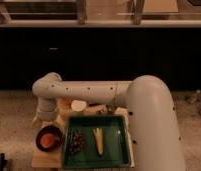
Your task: Place apple in purple bowl
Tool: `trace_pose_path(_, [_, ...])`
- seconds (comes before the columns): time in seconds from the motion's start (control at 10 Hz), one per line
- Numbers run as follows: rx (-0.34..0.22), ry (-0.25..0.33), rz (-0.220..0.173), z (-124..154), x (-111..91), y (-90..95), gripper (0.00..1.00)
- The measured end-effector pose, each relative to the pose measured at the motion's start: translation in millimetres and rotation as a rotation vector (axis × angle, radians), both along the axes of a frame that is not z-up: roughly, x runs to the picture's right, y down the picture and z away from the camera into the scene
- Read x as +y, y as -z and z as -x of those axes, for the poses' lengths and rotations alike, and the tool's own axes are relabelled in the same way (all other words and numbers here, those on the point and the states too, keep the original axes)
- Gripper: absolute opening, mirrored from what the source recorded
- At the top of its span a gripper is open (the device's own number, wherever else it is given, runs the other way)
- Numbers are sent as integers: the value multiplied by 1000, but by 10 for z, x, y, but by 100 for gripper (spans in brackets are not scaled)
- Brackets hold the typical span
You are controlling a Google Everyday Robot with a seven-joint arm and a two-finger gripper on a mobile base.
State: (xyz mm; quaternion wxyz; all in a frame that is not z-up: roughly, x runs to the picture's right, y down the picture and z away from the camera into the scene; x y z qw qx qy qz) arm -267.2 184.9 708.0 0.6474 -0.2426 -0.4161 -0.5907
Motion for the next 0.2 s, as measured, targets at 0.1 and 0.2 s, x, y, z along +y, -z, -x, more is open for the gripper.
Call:
trace_pose_path(0.1, [-1, -2, -2, -1, -5, -4, 80])
trace_pose_path(0.2, [-2, -5, -5, -1, -16, 0, 80])
